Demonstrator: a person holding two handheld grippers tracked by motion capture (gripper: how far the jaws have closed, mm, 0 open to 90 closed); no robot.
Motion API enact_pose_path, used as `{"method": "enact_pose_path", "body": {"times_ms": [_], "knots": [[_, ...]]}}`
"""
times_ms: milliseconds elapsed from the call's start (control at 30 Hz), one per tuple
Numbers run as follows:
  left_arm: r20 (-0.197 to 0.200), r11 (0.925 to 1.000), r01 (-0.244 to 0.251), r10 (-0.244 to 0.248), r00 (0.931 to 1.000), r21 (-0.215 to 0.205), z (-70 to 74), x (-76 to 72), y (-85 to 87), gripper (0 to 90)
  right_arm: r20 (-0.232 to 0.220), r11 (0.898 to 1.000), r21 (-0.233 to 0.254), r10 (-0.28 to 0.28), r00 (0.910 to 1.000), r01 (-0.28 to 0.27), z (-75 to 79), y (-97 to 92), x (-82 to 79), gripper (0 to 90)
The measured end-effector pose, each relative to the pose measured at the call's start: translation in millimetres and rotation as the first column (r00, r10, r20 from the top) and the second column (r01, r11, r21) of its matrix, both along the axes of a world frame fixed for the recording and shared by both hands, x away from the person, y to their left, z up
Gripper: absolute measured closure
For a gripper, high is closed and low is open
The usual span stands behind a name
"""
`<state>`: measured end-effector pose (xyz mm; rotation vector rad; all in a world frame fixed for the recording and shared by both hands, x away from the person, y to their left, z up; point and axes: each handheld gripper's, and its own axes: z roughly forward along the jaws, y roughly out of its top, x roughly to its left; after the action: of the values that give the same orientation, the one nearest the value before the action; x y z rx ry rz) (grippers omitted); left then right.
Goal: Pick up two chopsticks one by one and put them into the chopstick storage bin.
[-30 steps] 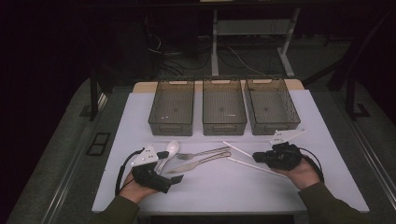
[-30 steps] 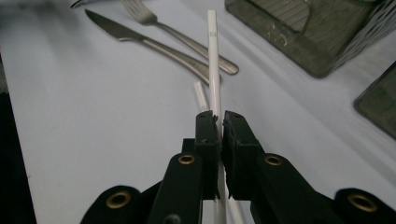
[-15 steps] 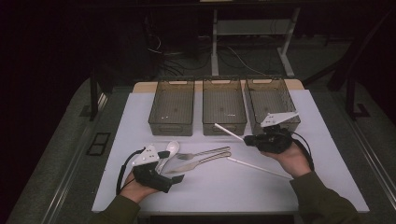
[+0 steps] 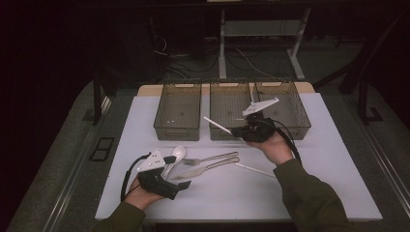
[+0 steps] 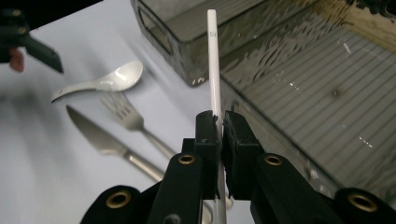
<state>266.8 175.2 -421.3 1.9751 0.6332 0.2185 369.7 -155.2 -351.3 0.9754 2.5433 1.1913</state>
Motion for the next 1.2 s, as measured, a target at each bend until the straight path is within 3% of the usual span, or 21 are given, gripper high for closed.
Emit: {"method": "enact_pose_path", "body": {"times_ms": [633,1200], "knots": [[0.01,0.9995,0.028,-0.027,0.9996,-0.017,-1.2,1.2,-4.1,0.0,-0.032,0.999,-0.005,-0.045,0.9985,0.045,11.1,61.0,56.5,84.6],[0.014,0.9983,0.056,-0.056,0.9983,-0.013,-0.1,0.1,-6.1,0.0,-0.07,0.994,-0.071,-0.084,0.994,0.079,6.4,124.5,101.6,84.5]]}}
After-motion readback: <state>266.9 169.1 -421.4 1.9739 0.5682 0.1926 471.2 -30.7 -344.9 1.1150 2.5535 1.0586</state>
